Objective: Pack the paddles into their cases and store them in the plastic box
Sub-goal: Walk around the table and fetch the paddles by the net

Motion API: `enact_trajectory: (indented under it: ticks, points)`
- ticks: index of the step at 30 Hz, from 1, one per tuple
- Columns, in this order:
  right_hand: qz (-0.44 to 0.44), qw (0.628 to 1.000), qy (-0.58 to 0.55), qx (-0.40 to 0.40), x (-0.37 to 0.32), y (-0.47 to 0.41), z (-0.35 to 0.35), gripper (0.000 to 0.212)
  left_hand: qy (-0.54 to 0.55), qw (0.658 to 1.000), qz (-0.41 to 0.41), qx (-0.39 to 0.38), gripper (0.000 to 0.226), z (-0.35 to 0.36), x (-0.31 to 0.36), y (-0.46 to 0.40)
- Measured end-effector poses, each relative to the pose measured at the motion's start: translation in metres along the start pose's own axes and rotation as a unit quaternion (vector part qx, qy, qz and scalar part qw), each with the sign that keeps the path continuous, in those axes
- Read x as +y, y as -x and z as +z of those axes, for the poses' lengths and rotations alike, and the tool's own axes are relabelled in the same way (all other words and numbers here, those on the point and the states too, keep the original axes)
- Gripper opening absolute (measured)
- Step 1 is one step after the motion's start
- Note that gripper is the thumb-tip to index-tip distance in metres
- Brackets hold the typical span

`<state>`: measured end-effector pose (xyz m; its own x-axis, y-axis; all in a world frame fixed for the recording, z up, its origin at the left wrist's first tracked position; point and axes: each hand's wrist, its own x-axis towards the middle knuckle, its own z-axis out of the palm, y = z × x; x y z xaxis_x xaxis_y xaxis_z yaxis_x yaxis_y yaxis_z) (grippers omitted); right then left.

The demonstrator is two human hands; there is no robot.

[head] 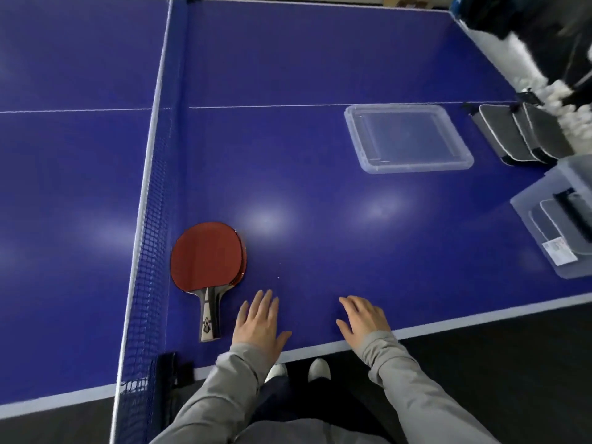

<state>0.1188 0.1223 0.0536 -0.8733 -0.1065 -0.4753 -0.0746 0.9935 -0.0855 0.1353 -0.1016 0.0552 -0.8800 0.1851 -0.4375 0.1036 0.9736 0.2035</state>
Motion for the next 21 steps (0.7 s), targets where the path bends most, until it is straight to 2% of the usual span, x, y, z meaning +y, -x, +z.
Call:
enact_trajectory:
  ticks: [2, 11, 21]
  points:
    - [0.024, 1.000, -0.007, 0.005, 0.014, 0.009, 0.000, 0.054, -0.022, 0.999, 0.018, -0.033, 0.073, 0.001, 0.012, -0.014]
    - [0.132, 0.989, -0.056, 0.048, 0.096, 0.053, -0.002, 0.053, -0.061, 0.991, 0.112, -0.044, 0.071, -0.014, 0.100, -0.058]
    - [0.198, 0.971, -0.112, 0.069, 0.229, 0.127, 0.012, 0.055, -0.092, 0.980, 0.172, -0.043, 0.071, 0.000, 0.270, -0.057]
